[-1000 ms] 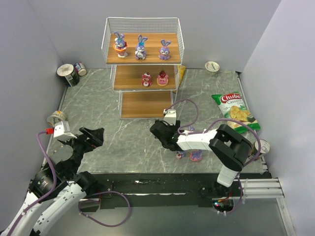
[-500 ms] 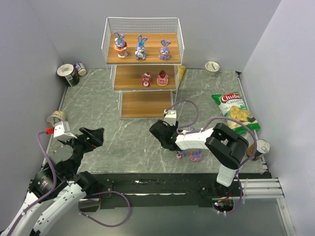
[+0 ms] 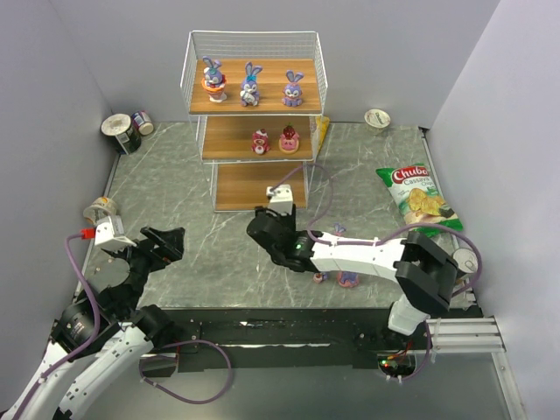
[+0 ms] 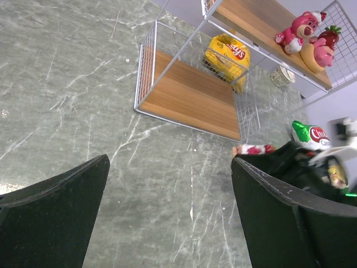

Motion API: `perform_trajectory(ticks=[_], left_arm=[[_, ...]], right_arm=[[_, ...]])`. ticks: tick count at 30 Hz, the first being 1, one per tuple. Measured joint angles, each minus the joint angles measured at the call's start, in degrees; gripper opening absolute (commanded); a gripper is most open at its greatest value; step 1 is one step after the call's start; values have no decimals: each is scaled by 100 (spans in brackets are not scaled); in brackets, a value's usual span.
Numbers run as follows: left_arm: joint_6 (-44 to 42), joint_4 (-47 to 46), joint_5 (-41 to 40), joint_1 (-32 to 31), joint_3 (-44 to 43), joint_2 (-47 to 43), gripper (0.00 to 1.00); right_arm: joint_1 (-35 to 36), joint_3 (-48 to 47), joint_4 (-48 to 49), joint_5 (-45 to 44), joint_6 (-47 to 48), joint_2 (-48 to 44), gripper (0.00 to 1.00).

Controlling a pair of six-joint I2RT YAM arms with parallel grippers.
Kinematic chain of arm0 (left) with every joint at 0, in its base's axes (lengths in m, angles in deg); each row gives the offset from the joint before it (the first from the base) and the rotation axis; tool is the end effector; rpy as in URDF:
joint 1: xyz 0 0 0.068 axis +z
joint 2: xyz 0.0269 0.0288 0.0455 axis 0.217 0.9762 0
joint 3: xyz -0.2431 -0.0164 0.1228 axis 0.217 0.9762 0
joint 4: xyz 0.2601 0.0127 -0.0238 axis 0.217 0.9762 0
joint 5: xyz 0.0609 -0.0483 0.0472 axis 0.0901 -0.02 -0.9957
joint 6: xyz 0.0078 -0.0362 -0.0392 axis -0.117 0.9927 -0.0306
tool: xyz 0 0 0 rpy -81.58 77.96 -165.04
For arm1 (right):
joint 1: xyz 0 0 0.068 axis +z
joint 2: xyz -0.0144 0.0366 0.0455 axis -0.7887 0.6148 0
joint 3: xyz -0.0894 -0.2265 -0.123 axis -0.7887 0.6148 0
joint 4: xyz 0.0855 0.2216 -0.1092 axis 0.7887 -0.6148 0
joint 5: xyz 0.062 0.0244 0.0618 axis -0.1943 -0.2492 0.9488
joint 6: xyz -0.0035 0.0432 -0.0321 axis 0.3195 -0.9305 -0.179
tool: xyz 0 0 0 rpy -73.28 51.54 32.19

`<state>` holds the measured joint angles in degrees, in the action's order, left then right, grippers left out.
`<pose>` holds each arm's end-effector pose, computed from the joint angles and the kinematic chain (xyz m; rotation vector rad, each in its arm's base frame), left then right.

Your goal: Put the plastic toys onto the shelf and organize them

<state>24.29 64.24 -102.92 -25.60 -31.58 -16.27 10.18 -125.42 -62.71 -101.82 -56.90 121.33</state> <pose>0.0508 -0.0156 0.3162 -0.4538 1.7032 -0.5192 0.1840 0.2944 0.2207 -0.0851 2.0334 0.1307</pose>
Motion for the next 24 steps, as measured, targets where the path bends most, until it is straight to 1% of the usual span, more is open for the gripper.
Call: perform_trajectory(ticks=[4,8,11,15,19,24], left_arm=[[24,15,-66,0,0,-17,96],[109,66,-216,0,0,-94,96],[208,146,-367,0,-2,-166,96],[317,212,-514,0,-2,-254,96],[358,223,-575,0,-2,-310,96],[365,232,-601,0,-2,-310,96]], right_arm=[[210,-695,-153,13,348,-144,0],[315,-1720,-337,26,693,-125,0],[341,-2479,-289,-42,968,48,0],[352,-3241,-72,-122,1440,472,0],[350,-3901,-11,-131,1843,1084,0],[310,-4437,20,-101,2138,1665,0]])
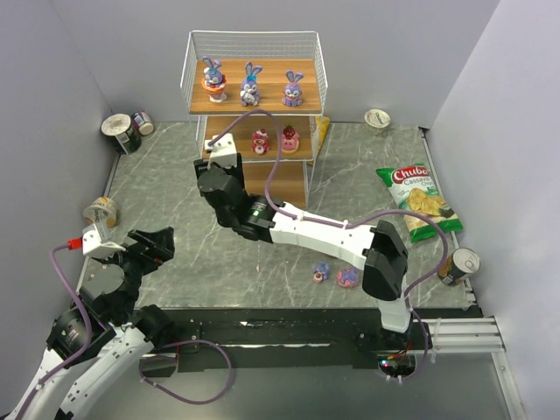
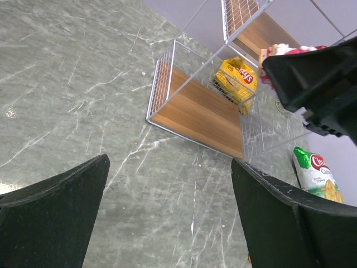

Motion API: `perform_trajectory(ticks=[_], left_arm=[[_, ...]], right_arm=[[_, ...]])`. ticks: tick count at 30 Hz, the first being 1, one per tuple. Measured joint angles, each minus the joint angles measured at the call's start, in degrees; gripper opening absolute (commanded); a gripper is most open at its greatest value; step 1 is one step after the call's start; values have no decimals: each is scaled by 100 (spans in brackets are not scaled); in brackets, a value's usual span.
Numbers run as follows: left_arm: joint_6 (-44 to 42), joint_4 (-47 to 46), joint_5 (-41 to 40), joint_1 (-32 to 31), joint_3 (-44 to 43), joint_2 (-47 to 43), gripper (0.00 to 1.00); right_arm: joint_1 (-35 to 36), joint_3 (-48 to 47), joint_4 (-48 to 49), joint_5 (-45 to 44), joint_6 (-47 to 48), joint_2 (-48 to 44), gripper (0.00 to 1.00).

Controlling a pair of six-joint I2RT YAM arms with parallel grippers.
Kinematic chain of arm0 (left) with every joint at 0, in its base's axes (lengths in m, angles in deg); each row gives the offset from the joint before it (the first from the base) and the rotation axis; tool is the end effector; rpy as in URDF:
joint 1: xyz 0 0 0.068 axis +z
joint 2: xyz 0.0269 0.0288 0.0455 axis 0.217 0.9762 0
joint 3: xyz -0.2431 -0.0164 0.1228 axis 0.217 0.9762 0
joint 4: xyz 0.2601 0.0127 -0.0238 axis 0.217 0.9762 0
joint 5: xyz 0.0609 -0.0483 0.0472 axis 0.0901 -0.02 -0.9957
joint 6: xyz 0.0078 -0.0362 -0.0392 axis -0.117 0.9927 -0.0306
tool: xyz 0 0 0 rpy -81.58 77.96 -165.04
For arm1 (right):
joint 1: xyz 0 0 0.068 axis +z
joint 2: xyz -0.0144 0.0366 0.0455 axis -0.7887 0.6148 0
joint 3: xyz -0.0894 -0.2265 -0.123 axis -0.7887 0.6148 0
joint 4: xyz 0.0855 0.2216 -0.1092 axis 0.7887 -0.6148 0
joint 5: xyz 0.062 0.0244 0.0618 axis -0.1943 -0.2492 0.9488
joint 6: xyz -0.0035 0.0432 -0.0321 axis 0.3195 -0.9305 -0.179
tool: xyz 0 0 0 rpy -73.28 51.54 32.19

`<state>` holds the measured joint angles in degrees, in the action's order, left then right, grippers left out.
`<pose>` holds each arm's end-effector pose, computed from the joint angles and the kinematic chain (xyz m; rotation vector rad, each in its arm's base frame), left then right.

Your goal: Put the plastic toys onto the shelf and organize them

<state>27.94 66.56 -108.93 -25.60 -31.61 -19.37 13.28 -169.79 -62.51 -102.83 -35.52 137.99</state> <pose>0.0418 -0.0046 0.3138 -0.5798 1.6363 -0.4891 0.2147 0.4052 0.3673 -0.1928 1.7128 0.2826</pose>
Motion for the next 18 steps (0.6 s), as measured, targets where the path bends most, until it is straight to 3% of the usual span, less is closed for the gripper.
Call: perform_trajectory(ticks=[18], left_arm=[[-2,2,0,0,0,0,96]], right_arm=[[-293,-555,765,-42,734,520,0]])
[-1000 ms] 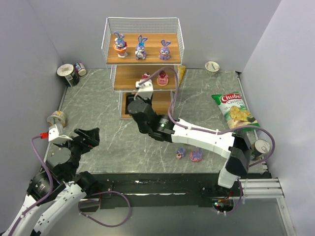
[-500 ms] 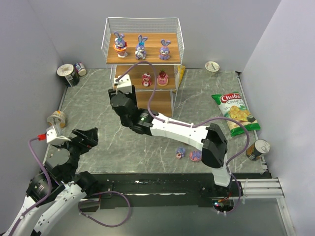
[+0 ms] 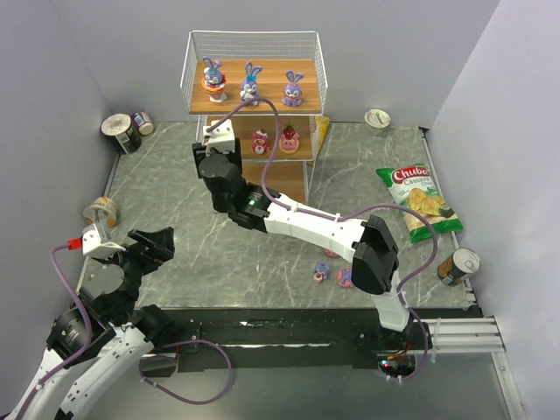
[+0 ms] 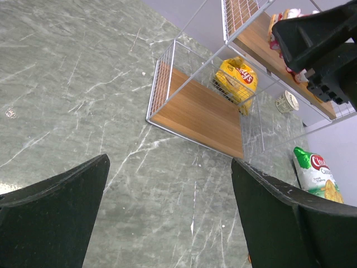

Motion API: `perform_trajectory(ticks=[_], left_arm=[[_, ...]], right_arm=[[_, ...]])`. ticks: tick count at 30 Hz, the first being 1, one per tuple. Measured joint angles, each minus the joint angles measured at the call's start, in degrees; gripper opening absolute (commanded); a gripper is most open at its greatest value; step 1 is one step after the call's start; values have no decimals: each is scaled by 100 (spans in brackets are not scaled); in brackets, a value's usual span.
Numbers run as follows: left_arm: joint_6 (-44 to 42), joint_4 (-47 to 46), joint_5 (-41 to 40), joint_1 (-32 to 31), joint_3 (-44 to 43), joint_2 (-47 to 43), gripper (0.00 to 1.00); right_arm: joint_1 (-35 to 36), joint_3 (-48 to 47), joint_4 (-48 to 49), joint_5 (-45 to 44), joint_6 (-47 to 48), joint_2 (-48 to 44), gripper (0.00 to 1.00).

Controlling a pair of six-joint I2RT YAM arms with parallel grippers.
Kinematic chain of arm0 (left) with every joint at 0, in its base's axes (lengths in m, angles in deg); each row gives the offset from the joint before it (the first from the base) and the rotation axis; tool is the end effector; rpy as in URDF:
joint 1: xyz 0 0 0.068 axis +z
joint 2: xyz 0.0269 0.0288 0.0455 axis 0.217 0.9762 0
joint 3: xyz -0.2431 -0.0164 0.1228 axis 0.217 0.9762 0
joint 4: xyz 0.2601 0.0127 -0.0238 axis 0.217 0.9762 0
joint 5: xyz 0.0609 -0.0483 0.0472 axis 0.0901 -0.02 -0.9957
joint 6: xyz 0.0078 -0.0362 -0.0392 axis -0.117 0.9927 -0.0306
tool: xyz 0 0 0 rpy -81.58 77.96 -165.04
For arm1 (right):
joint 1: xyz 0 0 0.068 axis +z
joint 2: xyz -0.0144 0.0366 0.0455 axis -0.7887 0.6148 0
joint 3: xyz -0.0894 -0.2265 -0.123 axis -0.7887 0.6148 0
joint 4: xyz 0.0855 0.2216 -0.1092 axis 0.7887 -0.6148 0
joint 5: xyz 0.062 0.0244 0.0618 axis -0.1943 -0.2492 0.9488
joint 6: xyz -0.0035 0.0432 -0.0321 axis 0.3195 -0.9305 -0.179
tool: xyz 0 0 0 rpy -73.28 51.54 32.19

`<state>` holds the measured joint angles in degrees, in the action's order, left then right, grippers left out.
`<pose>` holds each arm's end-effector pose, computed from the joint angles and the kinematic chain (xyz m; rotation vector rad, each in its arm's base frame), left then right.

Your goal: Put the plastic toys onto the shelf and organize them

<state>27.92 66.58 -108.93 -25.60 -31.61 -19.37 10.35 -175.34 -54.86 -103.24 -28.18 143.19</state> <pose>0.0418 -0.0046 0.3138 -0.5794 1.6367 -0.4886 0.2463 0.4146 0.3731 -0.1630 1.6181 0.2377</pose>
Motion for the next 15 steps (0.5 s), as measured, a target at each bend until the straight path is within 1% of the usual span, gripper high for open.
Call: perform_trajectory(ticks=[15], left_arm=[[2,-2,0,0,0,0,96]], right_arm=[[-85,-90,17,-28,-9,369,0]])
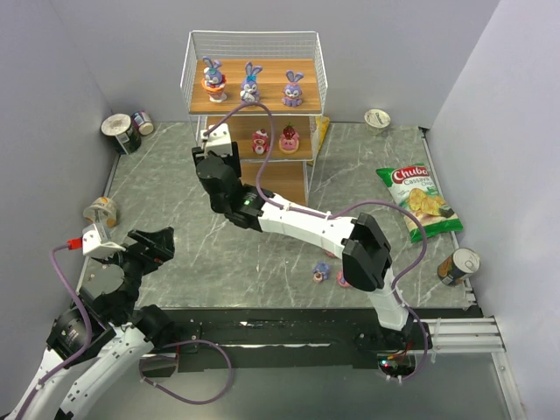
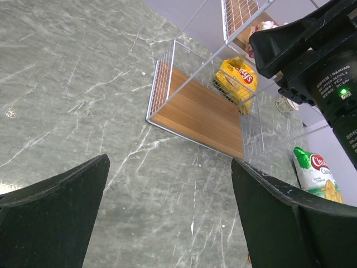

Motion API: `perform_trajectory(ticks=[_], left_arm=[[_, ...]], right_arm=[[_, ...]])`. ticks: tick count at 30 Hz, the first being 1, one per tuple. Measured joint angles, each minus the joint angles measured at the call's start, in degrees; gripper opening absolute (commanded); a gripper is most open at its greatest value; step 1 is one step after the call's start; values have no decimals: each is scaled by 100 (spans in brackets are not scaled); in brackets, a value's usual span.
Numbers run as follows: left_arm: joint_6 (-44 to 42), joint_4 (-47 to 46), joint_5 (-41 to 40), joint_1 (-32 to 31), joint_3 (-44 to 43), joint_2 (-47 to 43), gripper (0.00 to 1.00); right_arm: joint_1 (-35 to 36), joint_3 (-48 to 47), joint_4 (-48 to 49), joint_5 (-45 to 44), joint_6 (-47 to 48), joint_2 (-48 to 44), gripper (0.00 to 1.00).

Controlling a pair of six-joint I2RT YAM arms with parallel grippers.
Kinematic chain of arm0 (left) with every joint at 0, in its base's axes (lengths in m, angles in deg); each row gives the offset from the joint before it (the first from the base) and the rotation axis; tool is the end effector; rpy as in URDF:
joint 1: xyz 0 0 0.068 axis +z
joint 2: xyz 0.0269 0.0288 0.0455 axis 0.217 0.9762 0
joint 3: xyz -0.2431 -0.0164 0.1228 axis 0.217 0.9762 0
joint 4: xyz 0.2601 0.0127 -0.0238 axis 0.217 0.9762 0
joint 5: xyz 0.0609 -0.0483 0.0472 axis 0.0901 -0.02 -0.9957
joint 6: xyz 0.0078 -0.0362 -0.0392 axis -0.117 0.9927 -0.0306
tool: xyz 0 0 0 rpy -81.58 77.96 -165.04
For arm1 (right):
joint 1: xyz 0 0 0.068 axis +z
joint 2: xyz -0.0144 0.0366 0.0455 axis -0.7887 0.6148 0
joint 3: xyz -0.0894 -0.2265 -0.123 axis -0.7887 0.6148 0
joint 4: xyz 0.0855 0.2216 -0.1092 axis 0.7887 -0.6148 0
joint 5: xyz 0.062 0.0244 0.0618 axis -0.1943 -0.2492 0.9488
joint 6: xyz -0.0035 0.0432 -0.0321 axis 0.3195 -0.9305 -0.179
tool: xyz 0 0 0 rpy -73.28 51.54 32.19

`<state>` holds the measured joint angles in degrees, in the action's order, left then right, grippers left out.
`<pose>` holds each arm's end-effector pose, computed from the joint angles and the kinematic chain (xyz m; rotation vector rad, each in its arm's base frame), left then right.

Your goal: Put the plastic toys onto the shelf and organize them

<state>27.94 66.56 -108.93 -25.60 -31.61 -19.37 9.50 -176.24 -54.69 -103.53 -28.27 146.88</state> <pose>0.0418 -0.0046 0.3138 -0.5798 1.6363 -0.4891 0.2600 0.4246 0.3487 -0.1747 1.6456 0.1931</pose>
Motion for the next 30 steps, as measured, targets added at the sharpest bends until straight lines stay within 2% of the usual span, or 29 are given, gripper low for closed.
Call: perform_trajectory(ticks=[11,16,23,30], left_arm=[[-2,2,0,0,0,0,96],[-2,2,0,0,0,0,96],[0,0,0,0,0,0,96],[0,2,0,0,0,0,96]], right_arm=[[-146,-291,81,-59,-4,258,0],[-173,-354,120,-59,-20,306,4],[-186,-560,111,-127,-11,455,22],[-210,-730,90,-219,11,590,34]])
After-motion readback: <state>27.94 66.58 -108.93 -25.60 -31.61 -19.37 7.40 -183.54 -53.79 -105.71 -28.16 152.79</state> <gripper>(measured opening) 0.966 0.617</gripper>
